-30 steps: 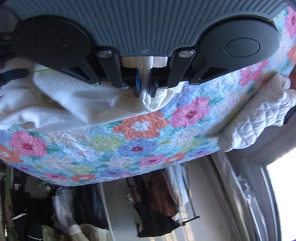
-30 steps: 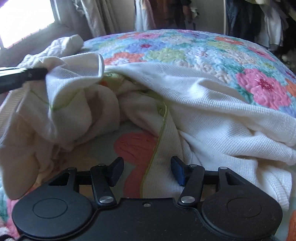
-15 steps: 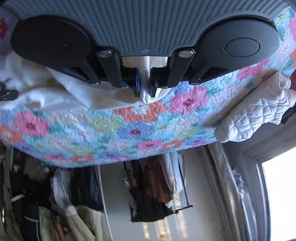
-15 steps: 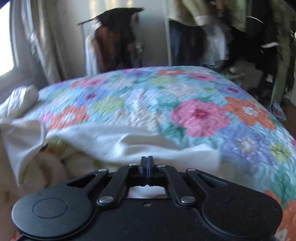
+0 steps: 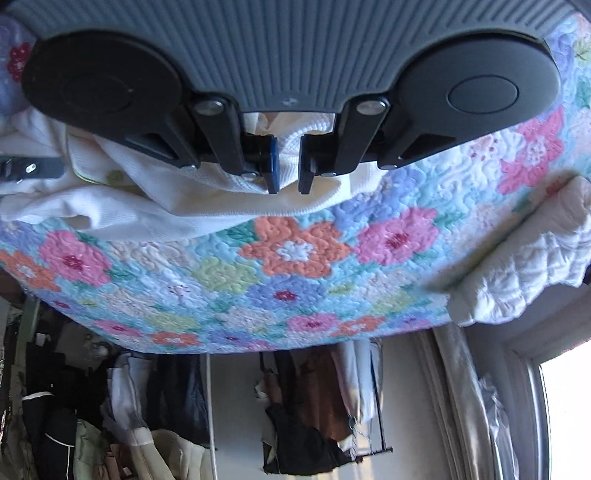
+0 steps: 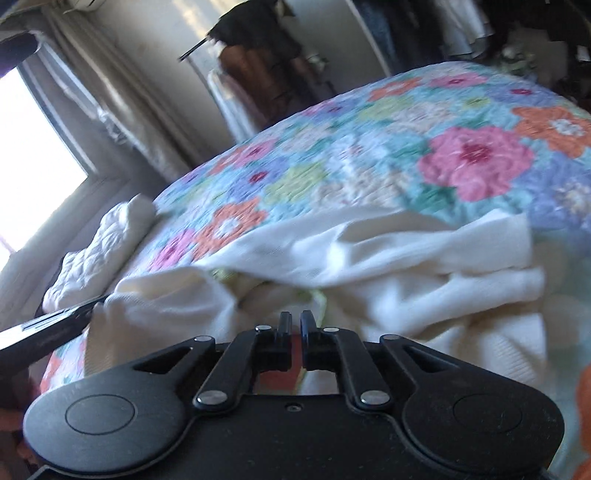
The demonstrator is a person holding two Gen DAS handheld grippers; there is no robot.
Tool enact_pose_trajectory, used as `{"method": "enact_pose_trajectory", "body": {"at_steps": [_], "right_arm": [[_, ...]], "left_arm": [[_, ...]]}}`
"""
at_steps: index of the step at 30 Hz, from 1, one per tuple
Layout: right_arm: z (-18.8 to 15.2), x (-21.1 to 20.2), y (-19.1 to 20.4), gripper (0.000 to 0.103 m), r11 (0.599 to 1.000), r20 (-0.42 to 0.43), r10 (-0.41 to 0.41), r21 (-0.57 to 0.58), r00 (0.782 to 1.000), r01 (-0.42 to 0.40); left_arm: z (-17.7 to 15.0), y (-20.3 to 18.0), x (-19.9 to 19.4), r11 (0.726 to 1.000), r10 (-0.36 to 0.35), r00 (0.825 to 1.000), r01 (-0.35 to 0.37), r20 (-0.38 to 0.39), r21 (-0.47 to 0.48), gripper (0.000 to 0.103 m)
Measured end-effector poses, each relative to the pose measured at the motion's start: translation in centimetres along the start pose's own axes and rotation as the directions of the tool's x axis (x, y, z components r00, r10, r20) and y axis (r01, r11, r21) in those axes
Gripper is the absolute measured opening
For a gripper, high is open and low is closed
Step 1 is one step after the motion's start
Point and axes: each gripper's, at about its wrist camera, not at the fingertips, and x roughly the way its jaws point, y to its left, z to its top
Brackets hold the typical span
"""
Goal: Fold clothes
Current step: 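Fold the held fabric over with both tools and release the right tool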
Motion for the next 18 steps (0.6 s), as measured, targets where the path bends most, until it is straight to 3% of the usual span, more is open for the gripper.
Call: {"method": "enact_pose_trajectory", "body": {"at_steps": [1, 3, 5, 8, 10, 11, 12, 13, 14, 15, 16, 18], "right_arm": [[-0.3, 0.0, 0.4, 0.016, 1.0, -0.009, 0.008, -0.009, 1.0, -0.009], [-0.9, 0.3, 1.1, 0.046, 0.999, -0.022, 0.029, -0.024, 0.999, -0.03], [-1.5, 0.8, 1.7, 0.056, 0.998, -0.041, 0.06, -0.034, 0.997, -0.061], [-2.0, 2.5, 2.6, 0.066, 0.991, -0.111, 0.13, -0.028, 0.985, -0.134], [-2.7, 4.1, 3.1, 0.066, 0.988, -0.154, 0.152, -0.017, 0.976, -0.156], [-3.1, 4.7, 3.3, 0.066, 0.989, -0.156, 0.139, -0.021, 0.978, -0.144], [-3.4, 5.3, 3.4, 0.066, 0.991, -0.157, 0.125, -0.025, 0.98, -0.13], [-3.7, 5.6, 3.5, 0.064, 0.992, -0.141, 0.114, -0.04, 0.983, -0.121], [-3.9, 5.7, 3.7, 0.042, 0.991, -0.125, 0.108, -0.063, 0.986, -0.117], [-4.0, 5.7, 3.9, 0.003, 0.989, -0.12, 0.1, -0.097, 0.988, -0.112], [-4.0, 5.4, 4.4, 0.005, 0.986, -0.109, 0.065, -0.144, 0.992, -0.081], [-3.6, 4.0, 5.1, 0.005, 0.973, -0.029, -0.018, -0.23, 0.999, 0.011]], "left_arm": [[-0.1, 0.3, 0.2, 0.999, -0.024, 1.0, 0.024, -0.02, -0.031, 0.015], [-0.3, 1.0, 1.1, 0.99, -0.093, 0.993, 0.085, -0.072, -0.109, 0.02], [-0.6, 1.3, 1.6, 0.983, -0.131, 0.986, 0.115, -0.101, -0.145, 0.025], [-1.0, 1.1, 2.2, 0.978, -0.165, 0.978, 0.145, -0.13, -0.15, 0.044], [-1.2, 0.6, 2.8, 0.976, -0.196, 0.963, 0.173, -0.186, -0.134, 0.09], [-1.3, 0.4, 3.1, 0.976, -0.203, 0.956, 0.178, -0.214, -0.128, 0.092], [-1.6, 0.3, 3.2, 0.978, -0.195, 0.955, 0.174, -0.222, -0.113, 0.088], [-1.7, 0.0, 3.1, 0.983, -0.174, 0.961, 0.159, -0.215, -0.086, 0.072], [-1.7, -0.2, 2.8, 0.989, -0.148, 0.968, 0.14, -0.203, -0.053, 0.057], [-1.7, -0.3, 2.6, 0.991, -0.133, 0.973, 0.131, -0.188, -0.028, 0.033], [-1.5, -0.3, 2.3, 0.991, -0.13, 0.977, 0.128, -0.17, -0.024, 0.016], [-0.9, 0.4, 1.5, 0.991, -0.133, 0.984, 0.128, -0.117, -0.047, 0.011]]}}
